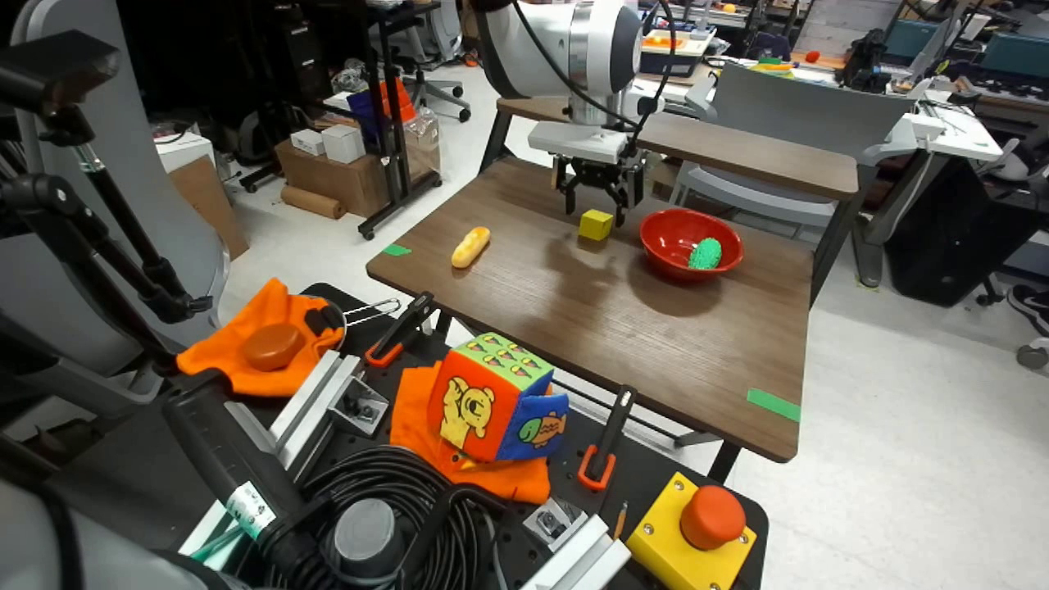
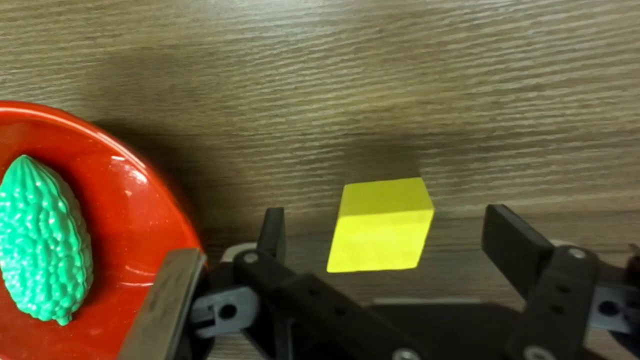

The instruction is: Move the yellow block to the front of the table

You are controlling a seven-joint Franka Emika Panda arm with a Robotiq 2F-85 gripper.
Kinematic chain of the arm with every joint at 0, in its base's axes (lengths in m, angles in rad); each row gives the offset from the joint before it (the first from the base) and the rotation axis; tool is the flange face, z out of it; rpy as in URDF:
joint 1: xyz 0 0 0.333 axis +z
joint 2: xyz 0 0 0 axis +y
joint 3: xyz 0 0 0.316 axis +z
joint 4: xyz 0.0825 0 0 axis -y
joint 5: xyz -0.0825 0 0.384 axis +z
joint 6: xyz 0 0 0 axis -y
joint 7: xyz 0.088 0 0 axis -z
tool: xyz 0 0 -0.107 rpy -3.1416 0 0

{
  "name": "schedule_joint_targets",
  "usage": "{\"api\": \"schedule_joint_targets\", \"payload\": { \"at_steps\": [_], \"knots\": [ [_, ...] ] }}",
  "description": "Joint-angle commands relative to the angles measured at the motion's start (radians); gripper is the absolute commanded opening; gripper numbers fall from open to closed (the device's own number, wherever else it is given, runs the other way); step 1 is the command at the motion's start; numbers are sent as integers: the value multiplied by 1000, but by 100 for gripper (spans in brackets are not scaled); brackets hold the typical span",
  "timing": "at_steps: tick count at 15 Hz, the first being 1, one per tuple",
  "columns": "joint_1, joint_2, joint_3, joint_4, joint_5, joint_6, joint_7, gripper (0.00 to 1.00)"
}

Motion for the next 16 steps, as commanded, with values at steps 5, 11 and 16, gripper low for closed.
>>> {"api": "schedule_joint_targets", "payload": {
  "at_steps": [5, 11, 16],
  "knots": [
    [8, 84, -8, 147, 15, -105, -6, 50],
    [17, 18, 5, 90, 11, -78, -12, 17],
    [14, -196, 50, -170, 52, -7, -15, 17]
  ]
}}
